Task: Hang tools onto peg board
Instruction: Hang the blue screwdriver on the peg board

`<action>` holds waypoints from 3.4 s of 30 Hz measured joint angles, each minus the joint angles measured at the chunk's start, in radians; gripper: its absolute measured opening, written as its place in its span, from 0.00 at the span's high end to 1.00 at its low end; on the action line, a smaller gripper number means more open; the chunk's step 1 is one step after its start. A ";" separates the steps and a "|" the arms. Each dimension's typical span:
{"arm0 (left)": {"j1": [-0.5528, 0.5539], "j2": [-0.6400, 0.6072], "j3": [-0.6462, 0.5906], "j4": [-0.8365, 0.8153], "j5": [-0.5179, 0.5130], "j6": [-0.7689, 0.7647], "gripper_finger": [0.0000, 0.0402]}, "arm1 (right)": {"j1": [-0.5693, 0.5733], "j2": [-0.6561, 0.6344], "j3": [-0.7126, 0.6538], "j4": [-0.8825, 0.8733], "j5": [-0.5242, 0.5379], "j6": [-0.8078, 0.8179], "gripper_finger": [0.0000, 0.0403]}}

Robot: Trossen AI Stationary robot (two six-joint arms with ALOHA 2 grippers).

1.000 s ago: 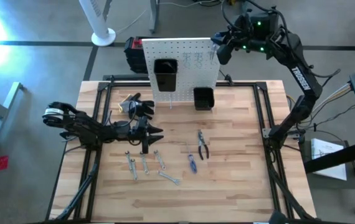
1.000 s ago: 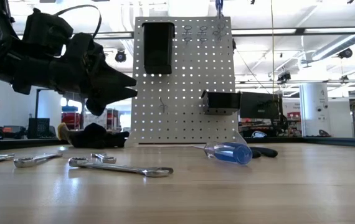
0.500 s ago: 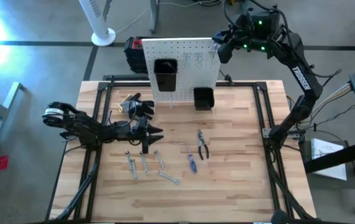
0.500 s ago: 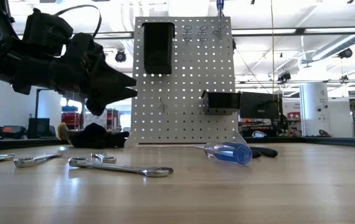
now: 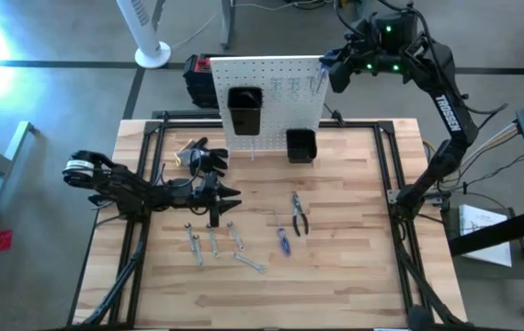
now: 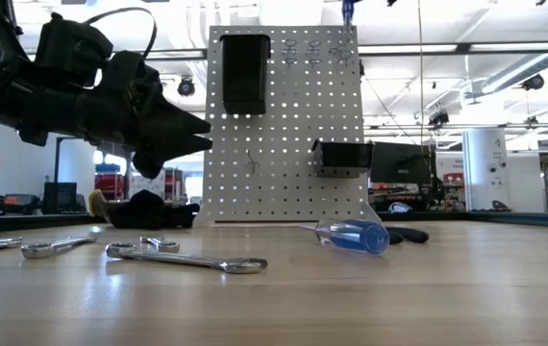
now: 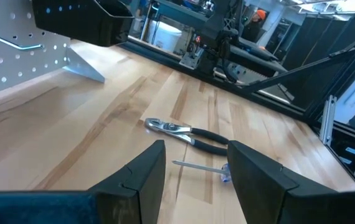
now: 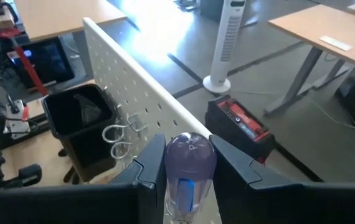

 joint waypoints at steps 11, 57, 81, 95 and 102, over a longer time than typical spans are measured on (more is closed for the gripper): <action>0.000 0.000 0.000 -0.004 0.034 -0.018 0.60 | 0.000 0.000 0.011 0.036 -0.002 0.000 0.81; 0.000 0.000 0.000 -0.021 0.036 -0.023 0.60 | 0.023 0.087 0.021 -0.014 -0.062 0.001 0.81; 0.000 0.000 0.000 -0.021 0.036 -0.027 0.60 | 0.039 0.064 0.002 -0.061 0.081 0.044 0.59; 0.000 0.000 0.000 -0.021 0.036 -0.040 0.60 | 0.041 -0.010 0.004 0.021 0.070 0.014 0.44; -0.001 -0.007 0.000 0.083 0.006 -0.011 0.60 | 0.048 -0.090 0.004 0.026 0.137 0.016 0.48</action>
